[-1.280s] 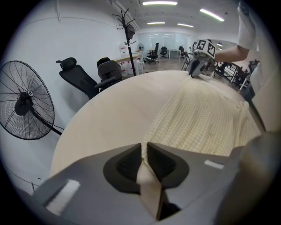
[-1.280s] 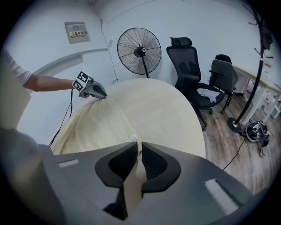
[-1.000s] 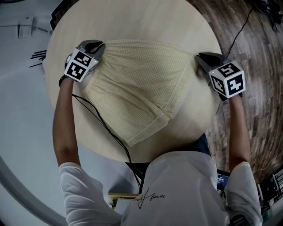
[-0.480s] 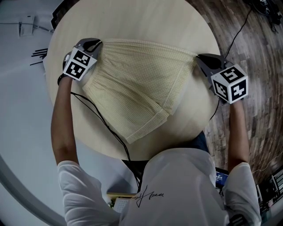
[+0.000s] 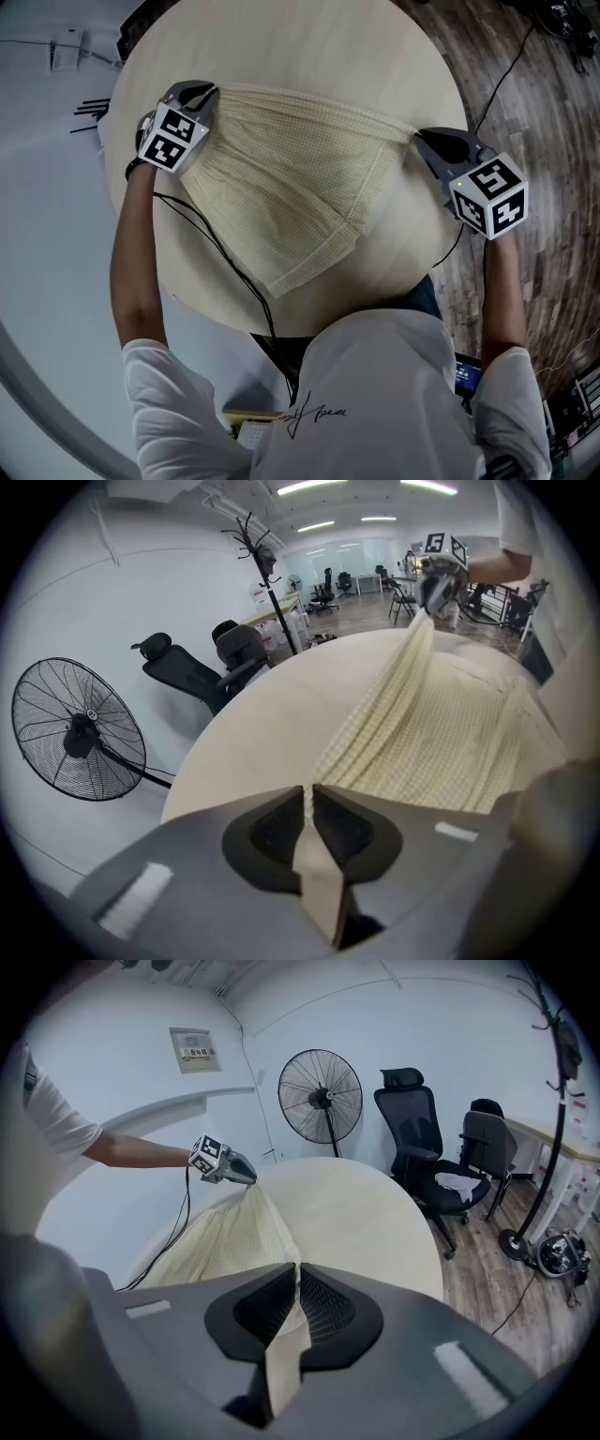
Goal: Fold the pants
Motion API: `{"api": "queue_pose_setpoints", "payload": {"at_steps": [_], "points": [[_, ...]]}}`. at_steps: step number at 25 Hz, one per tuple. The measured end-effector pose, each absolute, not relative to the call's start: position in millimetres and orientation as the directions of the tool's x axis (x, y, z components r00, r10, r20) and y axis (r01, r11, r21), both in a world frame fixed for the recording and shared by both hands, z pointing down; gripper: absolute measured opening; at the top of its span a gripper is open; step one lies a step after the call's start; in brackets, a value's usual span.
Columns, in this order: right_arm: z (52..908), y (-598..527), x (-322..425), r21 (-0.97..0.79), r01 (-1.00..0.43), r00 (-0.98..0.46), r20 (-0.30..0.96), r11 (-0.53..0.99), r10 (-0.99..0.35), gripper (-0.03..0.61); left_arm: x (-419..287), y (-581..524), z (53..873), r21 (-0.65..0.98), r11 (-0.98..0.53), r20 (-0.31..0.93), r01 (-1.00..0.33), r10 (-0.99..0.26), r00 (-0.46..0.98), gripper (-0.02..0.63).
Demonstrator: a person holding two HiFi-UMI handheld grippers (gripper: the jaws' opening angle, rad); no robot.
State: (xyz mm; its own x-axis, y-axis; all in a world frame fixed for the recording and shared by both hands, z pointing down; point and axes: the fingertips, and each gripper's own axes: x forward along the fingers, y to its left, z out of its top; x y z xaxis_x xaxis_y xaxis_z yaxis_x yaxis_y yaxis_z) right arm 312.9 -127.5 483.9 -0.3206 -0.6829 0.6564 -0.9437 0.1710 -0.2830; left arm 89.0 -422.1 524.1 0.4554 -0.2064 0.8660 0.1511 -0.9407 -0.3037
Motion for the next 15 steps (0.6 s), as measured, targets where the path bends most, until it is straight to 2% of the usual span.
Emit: {"api": "queue_pose_setpoints", "payload": {"at_steps": [15], "points": [[437,-96,276,-0.260,-0.940,-0.340,0.631,0.222,-0.697,0.015,61,-396,490,-0.366,-0.922,0.827,0.130,-0.258,0.500,0.088]]}}
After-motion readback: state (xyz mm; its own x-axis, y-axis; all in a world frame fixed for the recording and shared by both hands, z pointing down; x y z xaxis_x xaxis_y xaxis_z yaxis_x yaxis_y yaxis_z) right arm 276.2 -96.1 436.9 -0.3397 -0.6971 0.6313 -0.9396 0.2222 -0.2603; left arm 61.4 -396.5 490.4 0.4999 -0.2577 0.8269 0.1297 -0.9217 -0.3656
